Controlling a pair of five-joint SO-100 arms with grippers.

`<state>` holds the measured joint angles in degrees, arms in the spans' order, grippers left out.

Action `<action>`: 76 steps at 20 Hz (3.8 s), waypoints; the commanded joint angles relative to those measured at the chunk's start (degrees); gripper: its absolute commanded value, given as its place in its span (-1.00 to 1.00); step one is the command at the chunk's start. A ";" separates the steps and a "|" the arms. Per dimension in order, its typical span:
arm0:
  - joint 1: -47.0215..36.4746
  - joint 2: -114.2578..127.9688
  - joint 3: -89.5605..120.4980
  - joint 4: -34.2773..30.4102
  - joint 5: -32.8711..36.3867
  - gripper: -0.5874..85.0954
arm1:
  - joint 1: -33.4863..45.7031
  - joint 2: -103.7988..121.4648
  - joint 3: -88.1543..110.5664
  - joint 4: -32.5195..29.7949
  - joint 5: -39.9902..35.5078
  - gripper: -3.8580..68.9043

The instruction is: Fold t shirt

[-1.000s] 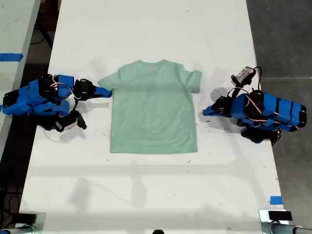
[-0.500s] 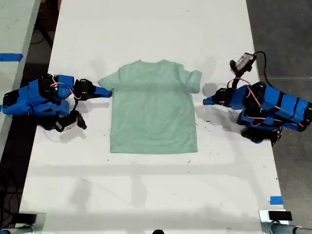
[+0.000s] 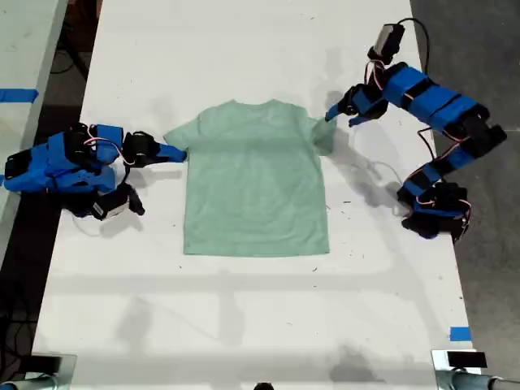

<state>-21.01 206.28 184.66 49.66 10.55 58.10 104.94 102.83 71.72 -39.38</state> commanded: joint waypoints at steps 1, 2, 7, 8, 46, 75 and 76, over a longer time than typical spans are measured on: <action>-0.97 0.26 0.53 0.00 -0.53 -0.95 | 1.49 -6.59 -7.73 -2.46 -1.49 -0.24; -0.97 0.26 0.53 0.00 -0.53 -0.95 | 1.23 -9.23 -8.61 -3.69 -1.58 -0.25; -0.79 0.26 0.53 0.09 -0.44 -0.95 | -0.79 -22.24 -15.73 -5.10 -1.14 -0.87; -0.79 0.26 0.53 0.09 -0.44 -0.95 | -0.97 -25.14 -17.49 -4.22 -1.93 -0.85; -0.97 0.26 0.53 0.00 -0.44 -0.97 | -38.14 85.61 56.43 -17.31 11.16 -0.85; -0.97 0.26 0.62 0.70 -1.76 -0.99 | -38.94 95.98 74.62 -0.18 33.05 -0.94; -0.79 0.26 0.62 0.79 -1.76 -0.99 | -38.23 95.98 75.23 -2.02 31.90 -0.94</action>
<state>-21.18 206.28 184.66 50.71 10.02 20.65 200.13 175.17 71.81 -8.00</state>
